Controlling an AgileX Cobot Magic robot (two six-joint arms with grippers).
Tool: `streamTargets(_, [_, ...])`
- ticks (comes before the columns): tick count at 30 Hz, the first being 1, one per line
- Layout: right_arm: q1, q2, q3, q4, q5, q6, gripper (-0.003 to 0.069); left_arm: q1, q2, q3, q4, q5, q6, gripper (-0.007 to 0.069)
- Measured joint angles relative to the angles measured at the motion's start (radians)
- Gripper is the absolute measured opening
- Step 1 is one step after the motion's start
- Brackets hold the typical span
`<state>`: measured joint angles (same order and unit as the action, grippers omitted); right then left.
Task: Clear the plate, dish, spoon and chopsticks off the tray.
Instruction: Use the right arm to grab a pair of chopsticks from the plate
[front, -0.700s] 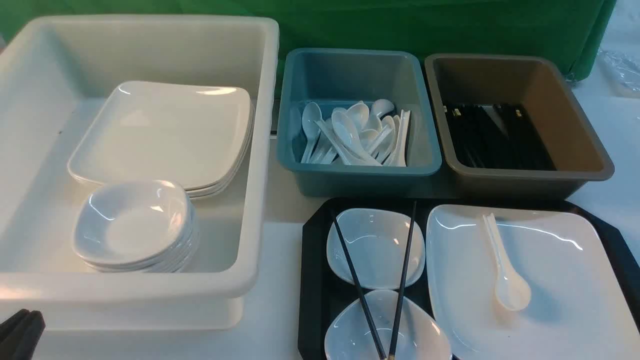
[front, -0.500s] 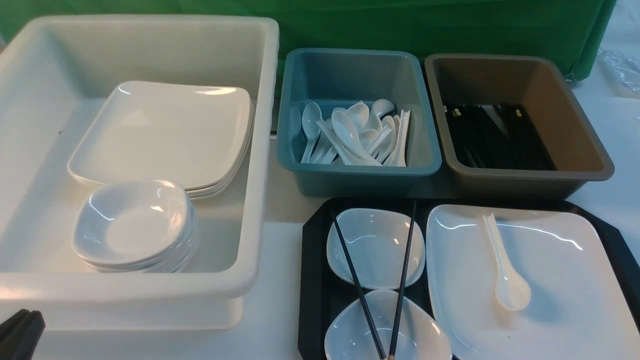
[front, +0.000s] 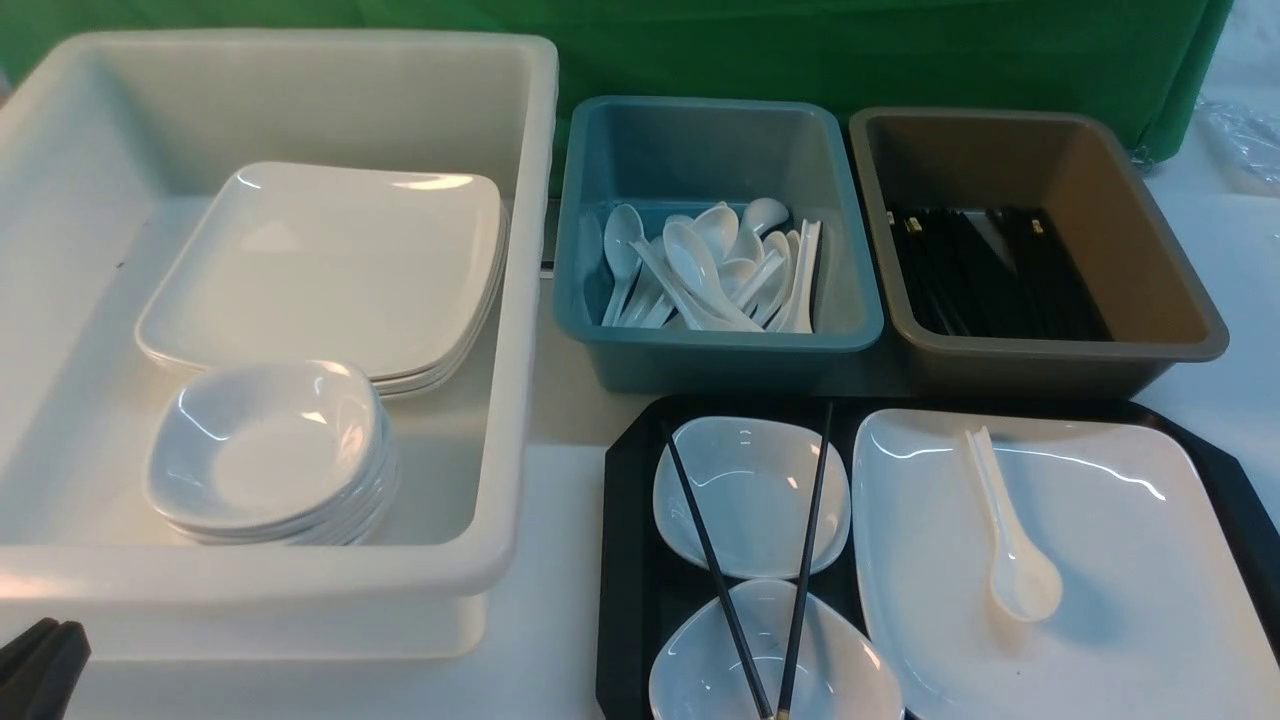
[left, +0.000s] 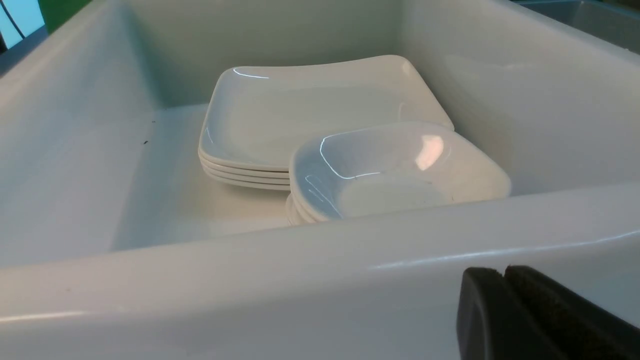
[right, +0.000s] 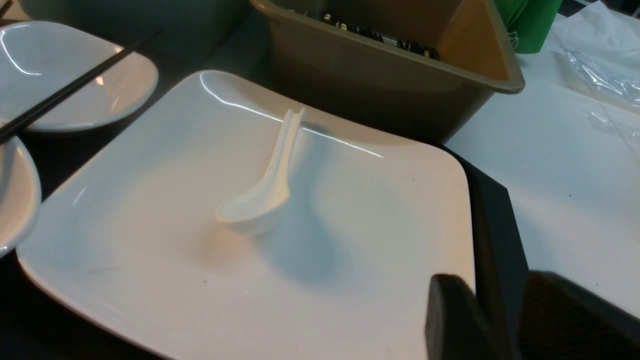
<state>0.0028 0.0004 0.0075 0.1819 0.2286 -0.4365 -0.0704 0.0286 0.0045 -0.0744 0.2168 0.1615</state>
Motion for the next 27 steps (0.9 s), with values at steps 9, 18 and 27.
streamTargets(9, [0.000, 0.000, 0.000, 0.000, 0.000, 0.000, 0.0240, 0.000, 0.000, 0.000, 0.016, -0.080, -0.008, 0.0017])
streamTargets(18, [0.000, 0.000, 0.000, 0.000, -0.019, 0.000, 0.0240, 0.000, 0.000, 0.000, -0.320, -0.312, -0.246, 0.0017])
streamTargets(27, [0.000, 0.000, 0.000, 0.255, -0.267, 0.537, 0.0240, 0.000, 0.000, 0.000, -0.280, -0.723, -0.622, 0.0017])
